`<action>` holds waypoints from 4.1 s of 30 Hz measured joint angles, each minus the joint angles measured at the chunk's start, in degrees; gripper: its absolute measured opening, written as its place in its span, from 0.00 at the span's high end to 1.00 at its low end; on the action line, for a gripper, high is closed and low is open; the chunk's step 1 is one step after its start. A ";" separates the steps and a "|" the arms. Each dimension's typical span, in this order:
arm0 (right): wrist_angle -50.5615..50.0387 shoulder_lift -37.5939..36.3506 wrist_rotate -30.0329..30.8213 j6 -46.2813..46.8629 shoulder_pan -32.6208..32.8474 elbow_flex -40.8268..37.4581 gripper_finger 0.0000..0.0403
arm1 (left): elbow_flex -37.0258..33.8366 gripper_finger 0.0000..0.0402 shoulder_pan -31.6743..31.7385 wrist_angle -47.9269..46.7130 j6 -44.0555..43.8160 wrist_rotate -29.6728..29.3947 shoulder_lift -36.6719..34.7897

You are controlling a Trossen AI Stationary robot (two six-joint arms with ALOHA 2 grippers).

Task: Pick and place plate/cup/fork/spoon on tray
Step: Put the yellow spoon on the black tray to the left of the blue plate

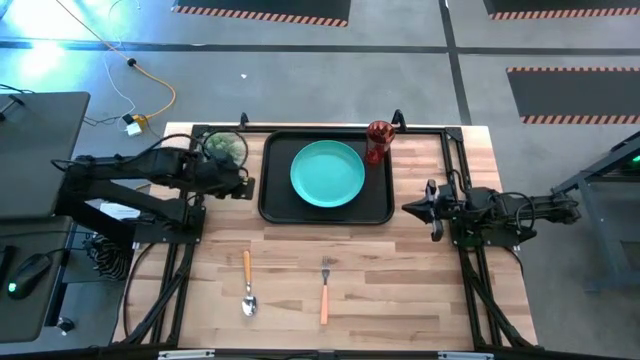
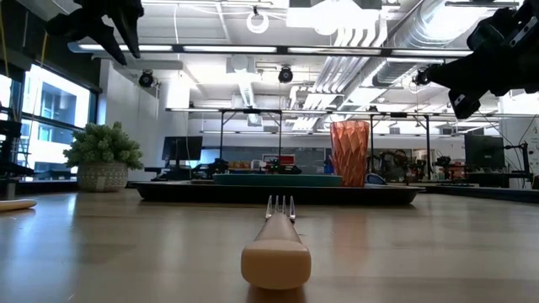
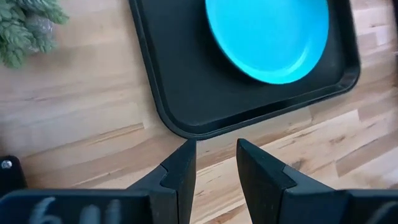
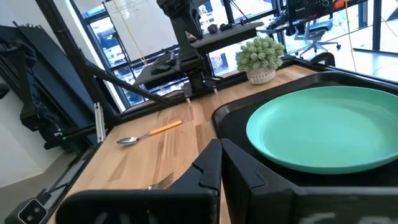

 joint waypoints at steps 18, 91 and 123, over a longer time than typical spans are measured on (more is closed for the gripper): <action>-0.07 0.02 -0.11 -0.04 0.00 0.02 1.00 | 0.00 0.74 -6.95 0.57 -6.93 1.39 7.75; -0.09 0.02 -0.13 -0.04 0.01 0.02 1.00 | -0.02 0.54 -41.25 9.99 -65.58 9.65 41.24; -0.09 0.02 -0.13 -0.04 0.00 0.02 1.00 | -5.76 0.54 -38.03 19.25 -62.01 12.04 45.40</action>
